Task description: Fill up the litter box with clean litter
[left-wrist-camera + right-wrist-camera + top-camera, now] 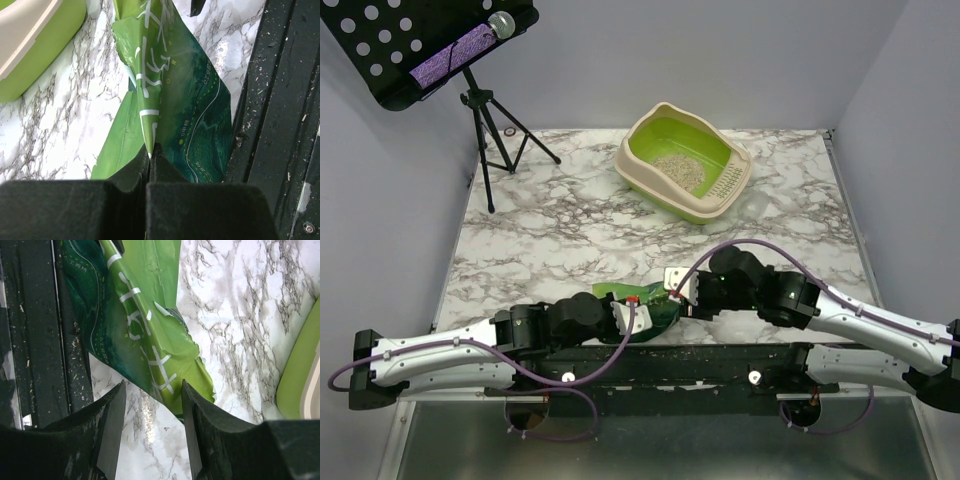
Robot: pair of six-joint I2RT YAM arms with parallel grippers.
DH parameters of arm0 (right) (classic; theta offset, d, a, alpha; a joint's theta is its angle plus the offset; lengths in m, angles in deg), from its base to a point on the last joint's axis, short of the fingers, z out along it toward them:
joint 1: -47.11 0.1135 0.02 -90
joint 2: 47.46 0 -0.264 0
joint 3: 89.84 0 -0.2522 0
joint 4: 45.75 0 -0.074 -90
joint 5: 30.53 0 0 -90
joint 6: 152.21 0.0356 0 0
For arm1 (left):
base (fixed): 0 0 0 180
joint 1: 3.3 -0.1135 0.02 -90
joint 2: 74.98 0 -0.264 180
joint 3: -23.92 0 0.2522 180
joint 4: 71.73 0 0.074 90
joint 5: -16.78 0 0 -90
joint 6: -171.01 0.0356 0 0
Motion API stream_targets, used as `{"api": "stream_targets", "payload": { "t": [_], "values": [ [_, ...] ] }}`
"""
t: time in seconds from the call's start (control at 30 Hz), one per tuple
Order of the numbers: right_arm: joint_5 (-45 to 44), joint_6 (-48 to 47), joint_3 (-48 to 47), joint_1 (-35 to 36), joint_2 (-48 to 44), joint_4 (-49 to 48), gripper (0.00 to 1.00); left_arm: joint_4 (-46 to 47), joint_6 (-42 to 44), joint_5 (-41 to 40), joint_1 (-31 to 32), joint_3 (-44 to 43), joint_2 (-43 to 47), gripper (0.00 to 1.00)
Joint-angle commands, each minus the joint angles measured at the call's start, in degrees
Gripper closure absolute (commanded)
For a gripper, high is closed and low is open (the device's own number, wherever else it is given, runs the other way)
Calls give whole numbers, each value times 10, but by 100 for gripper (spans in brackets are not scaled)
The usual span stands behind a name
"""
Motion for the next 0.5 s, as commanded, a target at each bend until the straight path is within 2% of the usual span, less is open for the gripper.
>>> {"api": "stream_targets", "payload": {
  "t": [0.0, 0.33, 0.4, 0.43, 0.47],
  "values": [
    [-6, -21, -13, -6, 29, -29, 44, -2, 4, -30, -4, 2, 20, 100],
    [66, -12, -3, -38, 73, -44, 46, 1, 3, -27, -4, 6, 44, 100],
    [87, -4, -3, -42, 81, -23, 52, 2, 3, -28, -4, 8, 53, 100],
    [98, 2, -1, -46, 86, -16, 59, 1, 3, -27, -4, 8, 57, 100],
    [109, 7, -1, -51, 92, -8, 74, 3, 4, -26, -5, 10, 62, 100]
  ]
}}
